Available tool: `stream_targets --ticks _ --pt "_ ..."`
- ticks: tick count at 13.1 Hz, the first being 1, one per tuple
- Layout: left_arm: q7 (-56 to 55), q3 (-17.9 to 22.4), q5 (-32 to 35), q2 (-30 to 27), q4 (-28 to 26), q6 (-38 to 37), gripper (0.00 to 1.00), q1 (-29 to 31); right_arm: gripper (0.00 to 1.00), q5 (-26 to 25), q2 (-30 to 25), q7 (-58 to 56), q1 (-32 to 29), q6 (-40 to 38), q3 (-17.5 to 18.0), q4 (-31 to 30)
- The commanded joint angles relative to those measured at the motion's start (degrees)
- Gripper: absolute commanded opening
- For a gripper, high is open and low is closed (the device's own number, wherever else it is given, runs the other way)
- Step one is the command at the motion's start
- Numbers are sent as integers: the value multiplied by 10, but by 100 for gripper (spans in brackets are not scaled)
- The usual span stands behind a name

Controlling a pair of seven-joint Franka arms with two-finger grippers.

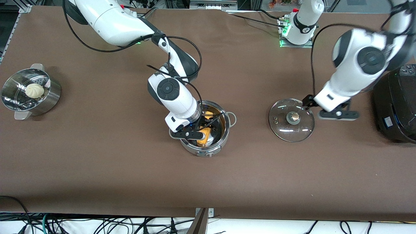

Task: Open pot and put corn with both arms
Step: 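Set the lid down with the left gripper while the right gripper lowers corn into pot, then open the right gripper to release the corn and withdraw both grippers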

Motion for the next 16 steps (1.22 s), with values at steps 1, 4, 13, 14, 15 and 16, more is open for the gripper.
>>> stream_targets --ticks 1,4,13,14,15,16 --pt "36 -7 -59 15 112 -92 100 42 100 -6 -98 -6 -35 -144 -8 4" --pt "76 -4 -61 16 184 -132 100 44 100 -5 -167 -175 -131 -264 -10 9" --pt "74 21 -61 17 209 -177 100 48 100 4 -236 -295 -292 -369 -75 -41" --pt "74 21 -61 17 209 -177 100 48 100 17 -267 -295 -298 -357 -87 -90" --pt "74 21 -61 17 209 -177 100 48 100 38 -309 -296 -300 -324 -91 -151" --pt "74 21 -61 17 209 -177 100 49 100 40 -349 -296 -300 -277 -91 -214"
